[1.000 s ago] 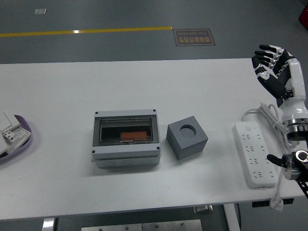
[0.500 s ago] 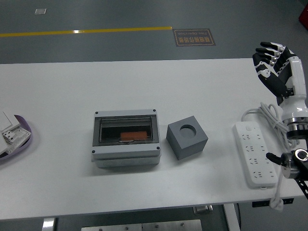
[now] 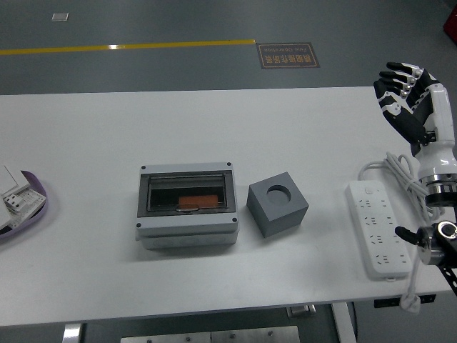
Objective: Pick up the cylinder from the cube,place it in the box,flap close box
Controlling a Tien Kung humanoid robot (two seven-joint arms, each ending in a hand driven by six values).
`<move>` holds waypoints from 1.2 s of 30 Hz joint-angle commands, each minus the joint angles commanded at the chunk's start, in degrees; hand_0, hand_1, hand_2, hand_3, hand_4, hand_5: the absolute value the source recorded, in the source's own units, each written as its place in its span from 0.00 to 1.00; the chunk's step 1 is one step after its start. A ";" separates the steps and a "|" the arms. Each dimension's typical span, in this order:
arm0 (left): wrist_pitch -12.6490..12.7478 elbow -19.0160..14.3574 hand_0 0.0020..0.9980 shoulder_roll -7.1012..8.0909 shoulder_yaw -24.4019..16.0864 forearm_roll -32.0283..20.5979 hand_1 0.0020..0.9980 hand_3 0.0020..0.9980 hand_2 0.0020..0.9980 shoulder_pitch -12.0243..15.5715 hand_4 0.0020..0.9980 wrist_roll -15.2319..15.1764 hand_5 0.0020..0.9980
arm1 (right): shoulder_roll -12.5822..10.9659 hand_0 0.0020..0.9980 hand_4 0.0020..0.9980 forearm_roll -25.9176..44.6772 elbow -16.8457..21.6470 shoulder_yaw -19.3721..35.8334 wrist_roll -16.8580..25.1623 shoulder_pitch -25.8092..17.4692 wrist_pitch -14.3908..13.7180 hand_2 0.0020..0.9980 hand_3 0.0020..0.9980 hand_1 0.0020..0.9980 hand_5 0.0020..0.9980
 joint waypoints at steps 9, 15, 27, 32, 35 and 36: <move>-0.01 0.02 0.51 -0.28 -0.06 -0.13 0.56 0.60 0.56 0.10 0.72 0.05 0.17 | 0.03 0.71 0.80 0.02 -0.19 -0.37 -0.10 0.12 0.01 0.65 0.68 0.65 0.32; 0.01 0.05 0.51 -0.43 -0.01 -0.35 0.56 0.60 0.56 0.25 0.72 0.02 0.17 | 0.13 0.71 0.81 0.02 -0.30 -0.54 -0.11 0.08 0.01 0.65 0.68 0.65 0.33; 0.08 0.04 0.51 -0.64 0.35 -1.18 0.56 0.60 0.56 0.81 0.72 -0.11 0.18 | 0.34 0.71 0.82 1.69 -1.52 -1.76 0.80 0.56 1.28 0.65 0.68 0.65 0.33; 0.09 0.08 0.51 -0.67 0.25 -1.19 0.56 0.60 0.56 1.02 0.72 -0.06 0.18 | 0.87 0.71 0.82 5.89 -3.36 -2.91 2.69 0.81 3.04 0.65 0.68 0.65 0.33; 0.10 0.11 0.51 -0.77 0.09 -1.11 0.56 0.61 0.56 1.19 0.72 0.05 0.17 | 1.44 0.71 0.82 9.12 -4.73 -3.76 4.10 1.17 3.97 0.65 0.68 0.66 0.33; 0.09 0.13 0.51 -0.82 -0.02 -1.01 0.56 0.61 0.56 1.28 0.72 0.13 0.17 | 1.67 0.71 0.82 10.06 -5.12 -4.10 4.50 1.34 4.19 0.65 0.68 0.66 0.33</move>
